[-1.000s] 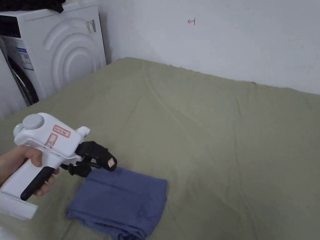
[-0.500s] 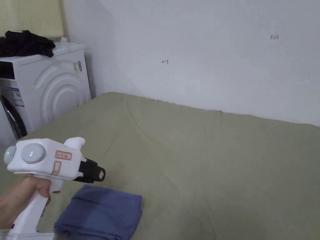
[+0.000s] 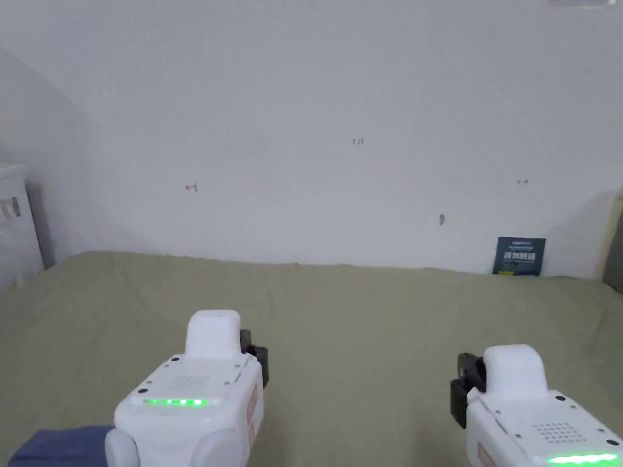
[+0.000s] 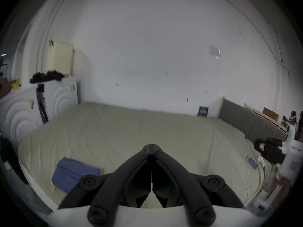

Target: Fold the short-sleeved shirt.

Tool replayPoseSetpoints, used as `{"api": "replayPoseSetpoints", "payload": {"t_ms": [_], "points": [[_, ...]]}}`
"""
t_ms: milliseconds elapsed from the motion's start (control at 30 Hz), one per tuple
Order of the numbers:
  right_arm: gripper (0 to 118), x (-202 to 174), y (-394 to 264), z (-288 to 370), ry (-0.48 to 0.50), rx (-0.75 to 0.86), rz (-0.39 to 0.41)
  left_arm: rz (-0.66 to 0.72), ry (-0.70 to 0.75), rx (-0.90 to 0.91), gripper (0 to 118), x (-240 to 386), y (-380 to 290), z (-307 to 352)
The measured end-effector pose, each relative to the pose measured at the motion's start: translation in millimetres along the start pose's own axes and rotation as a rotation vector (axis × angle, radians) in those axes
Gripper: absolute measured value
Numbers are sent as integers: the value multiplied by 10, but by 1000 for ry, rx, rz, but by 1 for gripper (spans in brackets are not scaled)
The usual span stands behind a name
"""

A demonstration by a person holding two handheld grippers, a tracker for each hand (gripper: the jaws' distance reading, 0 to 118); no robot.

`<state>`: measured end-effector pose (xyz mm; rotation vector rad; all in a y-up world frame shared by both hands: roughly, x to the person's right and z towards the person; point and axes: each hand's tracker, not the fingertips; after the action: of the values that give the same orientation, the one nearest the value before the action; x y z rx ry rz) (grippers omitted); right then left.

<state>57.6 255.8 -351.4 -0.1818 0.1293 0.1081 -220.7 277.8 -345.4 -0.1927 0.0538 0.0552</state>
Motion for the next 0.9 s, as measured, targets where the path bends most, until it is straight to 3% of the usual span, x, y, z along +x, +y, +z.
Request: {"api": "replayPoseSetpoints", "payload": {"t_ms": [100,533,800,833,867,900], "points": [[0,19,-19,121,3,20,17,-75,7,24,0,130,-20,105],[0,325,43,342,-69,66,-48,-102,14,25,0,-64,36,167],[1,358,33,356,-82,71,-46,-86,12,35,0,-86,46,179],[4,365,29,354,-81,74,-47,-91,14,36,0,-89,40,171],[16,366,28,356,-87,78,-47,-98,19,34,5,-92,40,157],[38,369,28,360,-95,84,-48,-96,17,29,30,-98,41,149]]}}
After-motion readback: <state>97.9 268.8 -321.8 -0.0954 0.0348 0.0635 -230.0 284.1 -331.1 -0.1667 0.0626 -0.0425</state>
